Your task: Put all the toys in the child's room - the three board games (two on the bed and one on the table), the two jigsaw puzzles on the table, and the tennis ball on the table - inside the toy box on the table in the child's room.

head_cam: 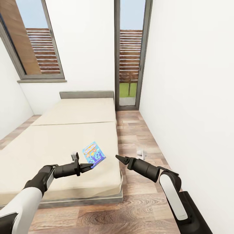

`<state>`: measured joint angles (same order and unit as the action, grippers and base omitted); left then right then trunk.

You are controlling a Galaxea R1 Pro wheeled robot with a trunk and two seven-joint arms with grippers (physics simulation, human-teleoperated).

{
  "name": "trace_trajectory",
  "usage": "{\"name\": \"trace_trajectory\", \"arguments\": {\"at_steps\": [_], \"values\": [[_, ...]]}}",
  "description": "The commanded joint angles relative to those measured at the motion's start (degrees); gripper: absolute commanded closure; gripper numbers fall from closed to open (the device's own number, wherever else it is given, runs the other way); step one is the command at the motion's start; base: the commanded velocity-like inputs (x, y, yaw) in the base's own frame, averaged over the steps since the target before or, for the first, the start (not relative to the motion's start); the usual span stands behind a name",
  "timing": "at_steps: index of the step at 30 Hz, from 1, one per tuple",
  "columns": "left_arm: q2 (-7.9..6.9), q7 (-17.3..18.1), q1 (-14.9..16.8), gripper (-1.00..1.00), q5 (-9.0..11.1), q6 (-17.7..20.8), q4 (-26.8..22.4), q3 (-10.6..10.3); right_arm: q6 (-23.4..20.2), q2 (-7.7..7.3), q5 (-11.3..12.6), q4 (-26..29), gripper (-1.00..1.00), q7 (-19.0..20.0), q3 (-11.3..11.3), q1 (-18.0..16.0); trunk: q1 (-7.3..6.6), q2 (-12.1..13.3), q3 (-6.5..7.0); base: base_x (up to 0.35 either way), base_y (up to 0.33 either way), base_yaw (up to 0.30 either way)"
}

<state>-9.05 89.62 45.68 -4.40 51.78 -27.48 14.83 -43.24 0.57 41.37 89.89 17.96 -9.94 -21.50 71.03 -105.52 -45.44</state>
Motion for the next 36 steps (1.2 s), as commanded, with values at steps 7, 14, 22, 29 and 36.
{"name": "trace_trajectory", "arguments": {"at_steps": [7, 14, 22, 29, 36], "values": [[0.00, 0.4, 0.0, 1.00, -0.4, 0.4, 0.0, 0.2, -0.3, 0.10, -0.1, 0.0, -1.00, 0.1, 0.1, 0.0, -1.55, 2.8, 1.21, 0.000, 0.000, 0.000], [0.07, 0.4, 0.0, 1.00, -0.4, 0.4, 0.0, 0.2, -0.2, 0.07, -0.1, 0.0, -1.00, 0.1, 0.1, 0.0, -3.09, 5.6, 2.47, 0.000, 0.000, 0.000], [0.08, 0.4, 0.0, 1.00, -0.4, 0.3, 0.0, 0.1, -0.2, -0.07, 0.0, 0.0, -1.00, 0.1, 0.2, 0.0, -4.84, 8.8, 3.90, 0.000, 0.000, 0.000], [-0.06, 0.4, 0.0, 1.00, -0.1, 0.3, 0.0, 0.3, -0.2, -0.19, 0.1, 0.0, -1.00, 0.2, 1.5, 0.0, -6.38, 11.6, 5.16, 0.000, 0.000, 0.000], [0.01, 0.4, 0.0, 1.00, -0.1, 0.3, 0.0, 0.1, -0.3, -0.44, 0.1, 0.0, -1.00, 0.2, 1.8, 0.0, -7.92, 14.4, 6.42, 0.000, 0.000, 0.000]]}}
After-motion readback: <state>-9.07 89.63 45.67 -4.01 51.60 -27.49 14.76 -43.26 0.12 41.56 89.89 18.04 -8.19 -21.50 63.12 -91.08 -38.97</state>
